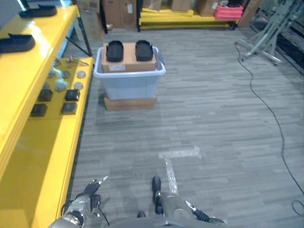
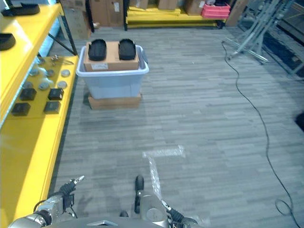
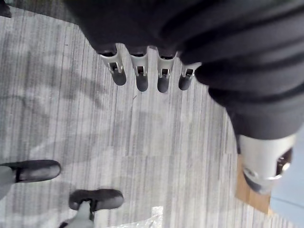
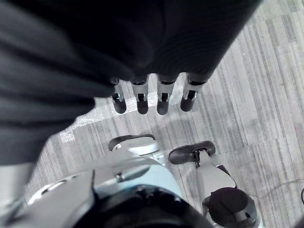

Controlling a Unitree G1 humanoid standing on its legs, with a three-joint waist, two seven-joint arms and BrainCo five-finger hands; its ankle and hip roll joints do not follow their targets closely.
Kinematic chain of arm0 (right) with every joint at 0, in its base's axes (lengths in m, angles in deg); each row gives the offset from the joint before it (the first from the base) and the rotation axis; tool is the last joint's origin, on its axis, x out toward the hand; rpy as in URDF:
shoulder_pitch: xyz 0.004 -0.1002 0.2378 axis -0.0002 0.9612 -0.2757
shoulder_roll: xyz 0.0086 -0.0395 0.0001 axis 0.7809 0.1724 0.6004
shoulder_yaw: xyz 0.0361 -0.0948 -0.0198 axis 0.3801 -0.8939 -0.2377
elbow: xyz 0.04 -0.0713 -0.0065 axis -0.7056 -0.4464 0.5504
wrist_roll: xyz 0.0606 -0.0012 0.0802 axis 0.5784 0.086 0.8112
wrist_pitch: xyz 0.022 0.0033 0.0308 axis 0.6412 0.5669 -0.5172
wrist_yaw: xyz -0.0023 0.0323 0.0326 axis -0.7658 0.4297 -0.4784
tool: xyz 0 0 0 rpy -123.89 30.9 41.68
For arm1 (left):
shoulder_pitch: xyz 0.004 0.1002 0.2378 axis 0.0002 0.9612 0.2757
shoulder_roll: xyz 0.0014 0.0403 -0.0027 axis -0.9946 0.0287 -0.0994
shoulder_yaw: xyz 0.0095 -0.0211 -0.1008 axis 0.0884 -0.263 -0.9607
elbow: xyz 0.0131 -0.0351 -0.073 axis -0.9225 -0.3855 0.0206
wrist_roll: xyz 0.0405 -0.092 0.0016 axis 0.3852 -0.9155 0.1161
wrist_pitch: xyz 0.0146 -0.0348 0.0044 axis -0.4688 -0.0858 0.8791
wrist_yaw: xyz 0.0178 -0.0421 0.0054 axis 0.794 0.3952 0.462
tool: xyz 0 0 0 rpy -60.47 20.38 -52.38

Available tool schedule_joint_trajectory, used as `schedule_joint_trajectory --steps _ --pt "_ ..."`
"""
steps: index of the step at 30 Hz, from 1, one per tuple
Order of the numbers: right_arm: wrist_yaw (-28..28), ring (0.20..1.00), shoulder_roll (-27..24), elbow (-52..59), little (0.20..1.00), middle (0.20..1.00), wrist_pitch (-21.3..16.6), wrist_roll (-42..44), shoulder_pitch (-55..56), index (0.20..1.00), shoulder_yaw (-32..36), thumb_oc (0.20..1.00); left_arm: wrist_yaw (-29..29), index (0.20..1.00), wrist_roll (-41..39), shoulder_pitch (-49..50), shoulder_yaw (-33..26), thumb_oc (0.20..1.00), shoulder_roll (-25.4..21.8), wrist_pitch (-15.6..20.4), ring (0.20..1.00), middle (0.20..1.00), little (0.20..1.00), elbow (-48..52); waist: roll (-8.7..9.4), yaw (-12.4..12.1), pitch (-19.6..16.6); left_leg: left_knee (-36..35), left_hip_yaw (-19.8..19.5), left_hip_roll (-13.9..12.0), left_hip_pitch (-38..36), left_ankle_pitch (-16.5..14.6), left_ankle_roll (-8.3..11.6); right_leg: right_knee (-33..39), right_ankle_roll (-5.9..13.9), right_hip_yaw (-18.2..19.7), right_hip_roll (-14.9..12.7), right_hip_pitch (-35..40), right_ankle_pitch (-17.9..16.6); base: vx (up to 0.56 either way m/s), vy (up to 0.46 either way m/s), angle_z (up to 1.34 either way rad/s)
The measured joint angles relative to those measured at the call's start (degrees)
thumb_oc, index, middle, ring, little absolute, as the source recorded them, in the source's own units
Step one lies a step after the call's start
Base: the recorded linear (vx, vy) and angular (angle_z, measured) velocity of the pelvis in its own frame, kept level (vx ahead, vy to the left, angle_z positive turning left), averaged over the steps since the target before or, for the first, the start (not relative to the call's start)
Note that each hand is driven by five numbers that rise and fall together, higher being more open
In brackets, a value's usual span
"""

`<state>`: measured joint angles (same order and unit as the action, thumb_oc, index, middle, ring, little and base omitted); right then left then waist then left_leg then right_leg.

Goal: Move parts from the plastic box to the shelf.

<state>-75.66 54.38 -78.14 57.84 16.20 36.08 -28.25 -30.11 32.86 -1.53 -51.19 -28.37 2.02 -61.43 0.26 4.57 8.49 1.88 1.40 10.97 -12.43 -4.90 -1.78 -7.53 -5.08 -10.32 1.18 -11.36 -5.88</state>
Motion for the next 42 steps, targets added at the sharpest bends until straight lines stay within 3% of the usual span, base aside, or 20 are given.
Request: schedule_joint_trajectory --steps 1,4,6,7,9,10,14,16,18,19,20,22,24,27,30,32,34,38,41,42 --pt "-0.51 1.000 -0.56 -0.04 1.000 1.000 0.00 0.00 -0.44 1.000 0.58 1.000 0.23 1.000 -0.60 0.43 -0.09 1.000 1.20 -0.47 1.000 1.000 1.000 -0.23 -0.84 -0.83 0.12 3.22 0.17 0.01 0.50 -0.34 0.43 0.63 -0.78 0.13 0.27 1.58 1.38 0.29 -0.253 0.13" --pt "-0.90 1.000 -1.38 -0.04 1.000 1.000 -0.09 -0.02 -1.33 1.000 0.45 1.000 0.31 1.000 -0.96 2.25 -3.22 1.000 3.38 -1.77 1.000 1.000 1.000 -1.89 -0.39 -3.34 0.23 34.60 1.35 -0.36 14.35 0.37 2.05 5.99 -2.41 1.98 -0.32 8.25 2.44 0.32 -0.273 -0.07" --pt "-1.09 1.000 -0.90 0.11 1.000 1.000 -0.35 -0.03 -2.41 1.000 0.43 1.000 0.24 1.000 -0.96 3.01 -5.17 1.000 3.30 -2.46 1.000 1.000 1.000 -3.12 0.43 -4.26 0.25 50.54 1.43 -4.31 22.60 1.37 3.17 5.75 -3.30 1.81 0.28 10.05 4.44 0.29 -0.140 0.00" --pt "-2.17 1.000 -0.63 0.41 1.000 1.000 -0.56 -0.02 -3.29 1.000 0.41 1.000 0.13 1.000 -1.13 2.69 -6.34 1.000 1.94 -3.12 1.000 1.000 1.000 -2.64 2.43 -4.96 0.35 53.48 1.33 -7.92 28.86 1.48 3.15 6.39 -3.77 1.53 -0.27 11.82 5.68 0.40 -0.081 0.14" --pt "-3.12 1.000 -0.88 0.44 1.000 1.000 -0.57 0.07 -4.71 1.000 0.43 1.000 -0.05 1.000 -0.70 2.69 -5.89 1.000 0.49 -3.36 1.000 1.000 1.000 -2.10 3.72 -5.46 1.19 46.88 1.50 -10.26 32.25 1.47 2.48 7.36 -2.34 0.82 -1.00 14.11 6.72 0.43 0.061 0.14" --pt "-3.83 1.000 -1.48 0.36 1.000 1.000 -0.70 0.15 -5.08 1.000 0.47 1.000 0.02 1.000 -0.17 3.44 -4.98 1.000 0.13 -3.35 1.000 1.000 1.000 -2.31 3.85 -5.83 1.61 34.55 1.73 -10.23 32.19 1.55 2.47 8.98 -1.30 1.26 -1.05 16.61 7.38 0.41 0.113 -0.12" --pt "-4.60 1.000 -3.92 0.23 1.000 1.000 -1.36 0.03 -5.87 1.000 0.45 1.000 -0.15 1.000 0.64 4.68 -4.42 1.000 1.67 -3.01 1.000 1.000 1.000 -4.35 0.74 -8.00 3.19 9.42 -0.31 -8.43 30.15 8.79 5.68 11.75 -0.02 3.81 0.64 21.84 8.68 0.26 0.083 -0.35" --pt "-4.60 1.000 -3.94 0.10 1.000 1.000 -1.38 0.03 -5.89 1.000 -0.02 1.000 -0.24 1.000 1.55 5.60 -4.45 1.000 1.47 -3.10 1.000 1.000 1.000 -4.93 0.68 -9.36 3.21 8.34 -0.37 -7.89 30.05 9.82 4.37 12.10 1.54 5.12 0.41 23.17 9.47 0.20 0.104 -0.62" --pt "-4.61 1.000 -4.50 0.03 1.000 1.000 -1.81 0.48 -4.97 1.000 -0.65 1.000 -0.17 1.000 2.61 7.93 -4.46 1.000 1.30 -3.08 1.000 1.000 1.000 -4.96 -0.86 -9.32 2.20 6.07 -0.18 -8.31 25.15 9.68 1.84 10.25 3.77 6.85 1.90 26.35 13.99 0.23 0.085 -0.33" --pt "-4.73 1.000 -3.41 0.00 1.000 1.000 -2.25 1.39 -4.06 1.000 -0.70 1.000 -0.02 1.000 2.69 7.90 -4.50 1.000 0.29 -3.13 1.000 1.000 1.000 -5.22 0.76 -8.83 2.35 4.69 0.71 -7.27 22.80 11.70 -1.65 7.26 4.92 6.54 0.93 27.06 16.52 0.23 0.094 -0.19" --pt "-4.45 1.000 -2.20 0.16 1.000 1.000 -2.18 3.89 -3.70 1.000 0.17 1.000 0.31 1.000 3.10 6.96 -4.94 1.000 -0.94 -3.11 1.000 1.000 1.000 -4.19 2.23 -9.46 1.90 1.63 1.54 -7.05 20.36 11.45 -2.15 -3.03 5.91 5.72 -0.17 22.38 18.58 0.27 0.099 -0.22" --pt "-4.13 1.000 -1.22 0.79 1.000 1.000 -2.29 4.55 -3.81 1.000 0.75 1.000 0.42 1.000 3.71 4.87 -5.00 1.000 -2.22 -3.14 1.000 1.000 1.000 -4.76 2.10 -8.35 1.91 -2.48 1.65 -7.28 16.51 12.44 -3.01 -19.53 8.10 3.38 -1.83 14.74 20.29 0.22 0.037 -0.22" --pt "-4.09 1.000 0.10 0.60 1.000 1.000 -2.18 2.21 -3.47 1.000 0.40 1.000 0.49 1.000 3.73 2.40 -4.46 1.000 -3.30 -2.68 1.000 1.000 1.000 -4.65 2.40 -7.58 1.75 -4.80 1.85 -6.52 13.62 12.19 -2.90 -26.45 9.19 1.39 -4.34 8.81 21.07 0.26 -0.096 -0.02" --pt "-4.21 1.000 1.10 0.16 1.000 1.000 -1.63 0.68 -2.99 1.000 -0.83 1.000 0.30 1.000 3.63 -1.11 0.21 1.000 -3.63 -0.06 1.000 1.000 1.000 -1.60 1.11 -6.77 2.44 -5.03 3.22 -5.83 11.52 9.68 -2.21 -11.48 9.18 -1.46 -8.96 4.33 18.63 0.30 -0.166 -0.12" --pt "-4.23 1.000 1.22 0.24 1.000 1.000 -1.56 0.15 -2.32 1.000 -0.60 1.000 0.18 1.000 2.91 -2.04 0.64 1.000 -3.21 0.46 1.000 1.000 1.000 -1.54 1.28 -4.69 2.23 -4.96 3.12 -4.74 9.89 7.37 -2.36 1.58 10.89 2.48 -9.47 3.66 10.39 0.31 -0.152 -0.10" --pt "-4.20 1.000 1.17 0.37 1.000 1.000 -1.59 0.01 -2.10 1.000 0.04 1.000 0.25 1.000 1.28 -1.96 0.65 1.000 -2.68 0.04 1.000 1.000 1.000 -1.91 1.66 -2.52 2.01 -4.83 2.70 -3.43 8.85 6.24 -3.07 4.58 11.79 5.61 -9.91 2.72 4.62 0.31 -0.219 0.08" --pt "-4.18 1.000 1.44 0.68 1.000 1.000 -1.56 -0.20 -2.37 1.000 0.21 1.000 0.41 1.000 0.10 -2.02 0.62 1.000 -2.12 0.03 1.000 1.000 1.000 -1.81 1.71 -0.98 1.70 -4.69 1.43 -3.00 7.75 5.48 -3.38 4.70 11.20 6.75 -9.24 2.73 2.44 0.31 -0.262 0.33" --pt "-4.22 1.000 1.57 0.08 1.000 1.000 -0.54 -2.70 -2.00 1.000 -0.19 1.000 1.76 1.000 -3.19 -0.56 0.02 1.000 0.17 -0.27 1.000 1.000 1.000 -1.08 0.60 -1.54 0.50 -3.14 -1.67 -4.90 4.97 2.79 -0.37 5.63 6.94 6.08 -4.82 7.41 0.37 0.27 -0.223 0.40" --pt "-4.22 1.000 1.20 0.11 1.000 1.000 -0.33 -4.45 -1.61 1.000 -0.12 1.000 1.96 1.000 -3.15 0.77 -0.52 1.000 0.97 -1.05 1.000 1.000 1.000 -1.94 2.66 -3.37 0.39 11.45 -1.13 -4.69 11.19 1.87 1.31 10.39 5.14 4.89 -5.31 11.27 0.24 0.17 -0.119 0.29" --pt "-4.30 1.000 -0.52 0.31 1.000 1.000 -0.33 -4.51 -2.07 1.000 -0.28 1.000 1.99 1.000 -3.16 1.83 -1.78 1.000 2.20 -1.29 1.000 1.000 1.000 -1.95 2.91 -5.00 0.52 21.94 -1.13 -4.84 16.52 1.51 2.38 12.22 4.32 4.19 -5.45 13.33 -0.86 0.17 -0.059 0.09"
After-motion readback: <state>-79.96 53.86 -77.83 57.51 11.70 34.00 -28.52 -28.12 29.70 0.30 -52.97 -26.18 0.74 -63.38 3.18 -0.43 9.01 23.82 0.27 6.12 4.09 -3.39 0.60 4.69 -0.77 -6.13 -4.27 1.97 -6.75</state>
